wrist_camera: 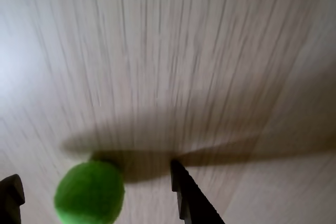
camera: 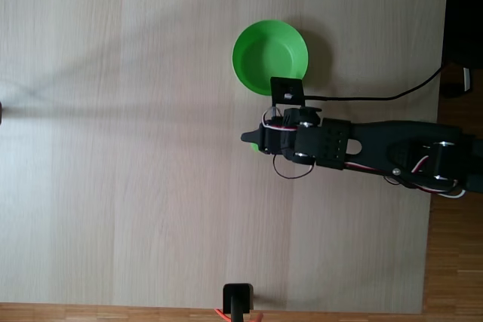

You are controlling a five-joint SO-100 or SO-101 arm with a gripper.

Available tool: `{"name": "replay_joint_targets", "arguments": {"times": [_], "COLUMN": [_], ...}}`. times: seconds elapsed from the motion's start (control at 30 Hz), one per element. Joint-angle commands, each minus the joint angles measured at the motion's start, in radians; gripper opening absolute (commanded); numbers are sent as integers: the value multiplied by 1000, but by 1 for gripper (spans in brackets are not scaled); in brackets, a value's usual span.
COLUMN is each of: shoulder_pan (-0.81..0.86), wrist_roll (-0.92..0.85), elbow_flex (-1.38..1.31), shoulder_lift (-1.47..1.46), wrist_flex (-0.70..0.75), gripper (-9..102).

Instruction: Grasp a green pompom and put it in the green bowl.

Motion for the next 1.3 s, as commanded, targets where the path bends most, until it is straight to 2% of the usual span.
{"name": "replay_joint_targets", "arguments": {"times": [0.0,0.4,1.27], "shoulder_pan": [5,8,-25], "wrist_roll": [-3,-69,-74], "elbow_flex": [-32,-25,-21], "shoulder_lift": [-6,-9,25], "wrist_flex": [-8,-11,5], "gripper": [33,23,23]}}
